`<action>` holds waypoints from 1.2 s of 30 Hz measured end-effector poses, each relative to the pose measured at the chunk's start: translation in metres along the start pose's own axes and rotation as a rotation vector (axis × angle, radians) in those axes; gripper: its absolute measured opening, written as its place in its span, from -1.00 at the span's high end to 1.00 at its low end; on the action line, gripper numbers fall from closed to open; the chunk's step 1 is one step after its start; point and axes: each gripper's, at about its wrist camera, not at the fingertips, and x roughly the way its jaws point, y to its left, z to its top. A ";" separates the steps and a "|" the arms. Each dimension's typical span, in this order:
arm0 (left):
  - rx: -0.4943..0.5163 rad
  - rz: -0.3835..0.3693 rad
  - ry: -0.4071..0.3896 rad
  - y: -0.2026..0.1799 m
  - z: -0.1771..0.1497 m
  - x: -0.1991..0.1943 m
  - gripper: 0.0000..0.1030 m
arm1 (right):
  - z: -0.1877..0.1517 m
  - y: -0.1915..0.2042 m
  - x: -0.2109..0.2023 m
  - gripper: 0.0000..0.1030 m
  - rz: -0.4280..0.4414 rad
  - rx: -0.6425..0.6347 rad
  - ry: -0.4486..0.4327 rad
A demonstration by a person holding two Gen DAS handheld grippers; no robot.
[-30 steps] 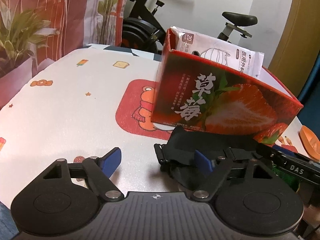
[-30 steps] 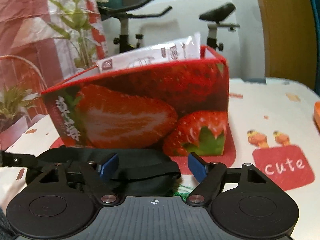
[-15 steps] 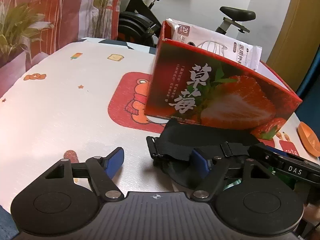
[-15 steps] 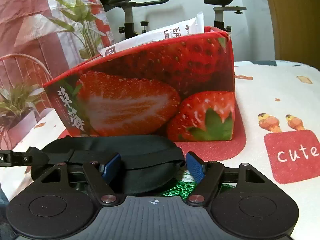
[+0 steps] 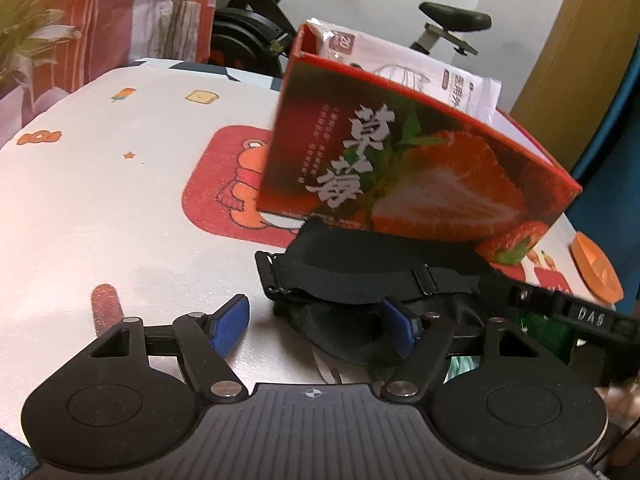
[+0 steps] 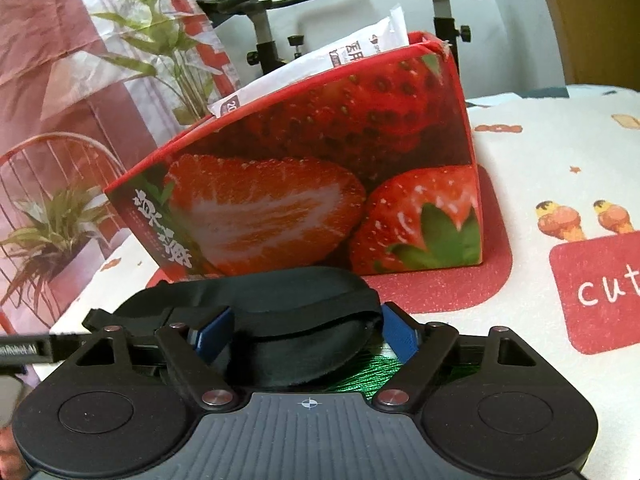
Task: Organize soft objects
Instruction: 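Move both grippers down onto the black eye mask in front of the box, then close the left gripper on the black eye mask while the right gripper grasps it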
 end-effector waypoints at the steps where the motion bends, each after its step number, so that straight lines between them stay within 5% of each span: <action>1: 0.008 -0.002 0.005 -0.001 -0.001 0.001 -0.42 | 0.000 -0.001 0.000 -0.51 0.002 0.008 0.001; 11: 0.034 -0.007 0.037 -0.005 -0.005 0.011 -0.31 | 0.007 -0.007 -0.001 -0.37 -0.016 0.123 0.028; 16: 0.029 -0.016 0.031 -0.002 -0.006 0.010 -0.30 | 0.007 -0.007 -0.003 -0.04 0.003 0.158 0.038; 25: 0.022 -0.025 0.030 0.001 -0.006 0.009 -0.29 | 0.020 0.012 -0.027 0.37 0.021 0.059 -0.110; 28: 0.021 -0.025 0.029 0.000 -0.006 0.009 -0.26 | 0.024 0.013 -0.025 0.85 0.008 0.040 -0.109; 33: -0.030 -0.043 0.030 0.008 -0.004 0.007 -0.18 | 0.019 0.017 -0.023 0.85 -0.056 -0.017 -0.095; 36: -0.109 -0.123 0.009 0.017 -0.001 0.000 -0.19 | 0.015 0.022 -0.025 0.85 -0.087 -0.056 -0.093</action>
